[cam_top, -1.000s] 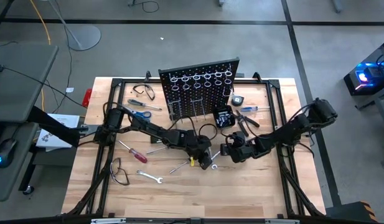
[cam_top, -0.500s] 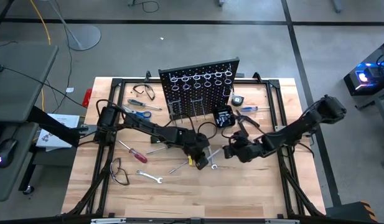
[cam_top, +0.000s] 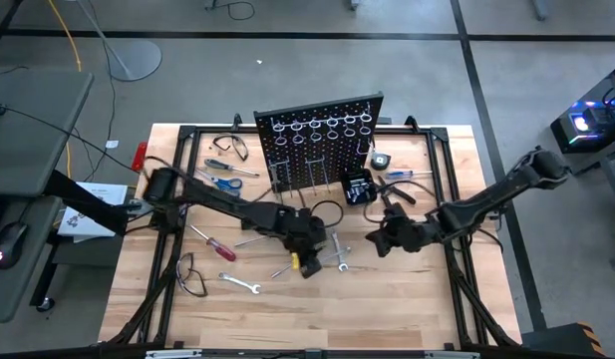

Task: Hang tools onto peg board
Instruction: Hang the silver wrench on the pegboard

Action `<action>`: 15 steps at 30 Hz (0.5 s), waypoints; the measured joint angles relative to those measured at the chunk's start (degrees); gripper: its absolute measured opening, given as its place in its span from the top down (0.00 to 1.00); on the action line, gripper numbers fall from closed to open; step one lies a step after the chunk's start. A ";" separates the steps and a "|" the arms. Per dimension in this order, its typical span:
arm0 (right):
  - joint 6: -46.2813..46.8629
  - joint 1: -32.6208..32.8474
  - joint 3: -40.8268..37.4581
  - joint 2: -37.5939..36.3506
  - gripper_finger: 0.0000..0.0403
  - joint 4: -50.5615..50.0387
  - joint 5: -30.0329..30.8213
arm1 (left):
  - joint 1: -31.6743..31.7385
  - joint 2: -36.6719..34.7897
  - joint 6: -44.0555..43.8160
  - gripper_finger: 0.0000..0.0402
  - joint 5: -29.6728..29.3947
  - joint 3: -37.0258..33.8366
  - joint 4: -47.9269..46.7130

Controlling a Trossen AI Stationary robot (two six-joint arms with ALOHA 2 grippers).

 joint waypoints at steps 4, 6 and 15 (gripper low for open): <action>0.57 0.41 0.02 -5.21 0.81 -7.15 2.62 | -2.54 -10.35 2.32 1.00 -10.61 -1.35 -10.29; 0.64 0.41 0.02 -7.32 0.81 -9.57 3.91 | -3.90 -16.87 0.46 1.00 -14.96 -3.82 -12.06; 0.64 -0.51 0.11 -9.87 0.81 -10.17 9.06 | -16.18 -42.89 -10.86 1.00 -32.08 -19.37 -7.25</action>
